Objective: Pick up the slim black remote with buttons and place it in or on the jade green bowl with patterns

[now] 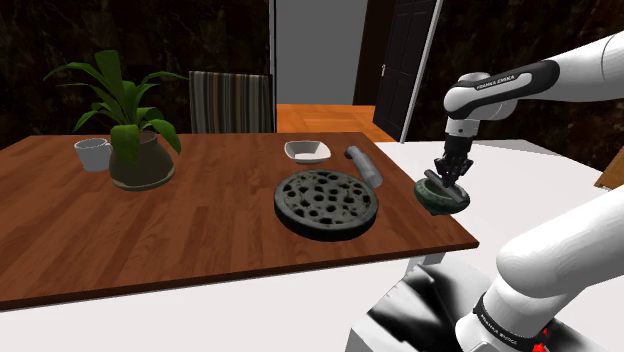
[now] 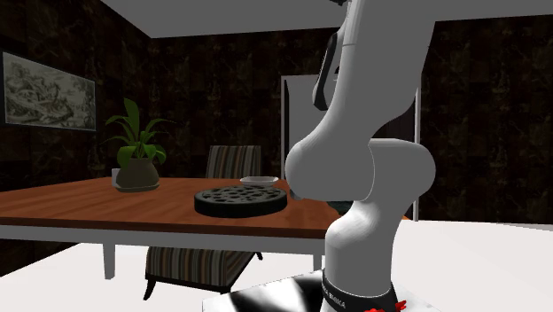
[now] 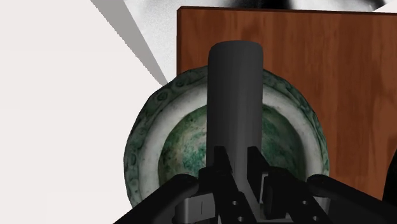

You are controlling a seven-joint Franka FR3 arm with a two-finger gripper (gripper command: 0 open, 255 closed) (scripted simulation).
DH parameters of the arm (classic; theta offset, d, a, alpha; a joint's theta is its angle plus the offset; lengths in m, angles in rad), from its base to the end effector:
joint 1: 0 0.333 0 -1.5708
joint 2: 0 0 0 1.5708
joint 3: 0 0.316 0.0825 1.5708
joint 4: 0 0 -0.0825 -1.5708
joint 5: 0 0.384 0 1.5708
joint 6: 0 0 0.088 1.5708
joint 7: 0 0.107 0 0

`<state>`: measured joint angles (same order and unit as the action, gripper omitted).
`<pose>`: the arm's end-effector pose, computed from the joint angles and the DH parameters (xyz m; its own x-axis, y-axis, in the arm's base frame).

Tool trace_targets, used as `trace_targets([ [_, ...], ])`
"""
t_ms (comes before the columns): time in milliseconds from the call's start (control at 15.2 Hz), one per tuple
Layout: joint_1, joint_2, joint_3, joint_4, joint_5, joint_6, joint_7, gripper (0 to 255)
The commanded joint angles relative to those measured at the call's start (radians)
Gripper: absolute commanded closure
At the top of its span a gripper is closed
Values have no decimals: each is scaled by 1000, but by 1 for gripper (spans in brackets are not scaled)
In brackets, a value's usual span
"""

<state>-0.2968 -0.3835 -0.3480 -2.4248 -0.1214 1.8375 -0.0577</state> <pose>0.3166 -0.2531 0.4238 0.8565 -0.4683 -0.2171 -0.4860 -0.8733 -0.0333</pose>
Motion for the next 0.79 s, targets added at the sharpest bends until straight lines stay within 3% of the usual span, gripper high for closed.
trace_targets([
  [0, 2, 15, -2, -20, 1, 28, -1, 0],
  [264, 8, 11, 8, 104, 10, -100, -3, 0],
  [726, 8, 11, 8, 104, 10, -100, -3, 0],
])
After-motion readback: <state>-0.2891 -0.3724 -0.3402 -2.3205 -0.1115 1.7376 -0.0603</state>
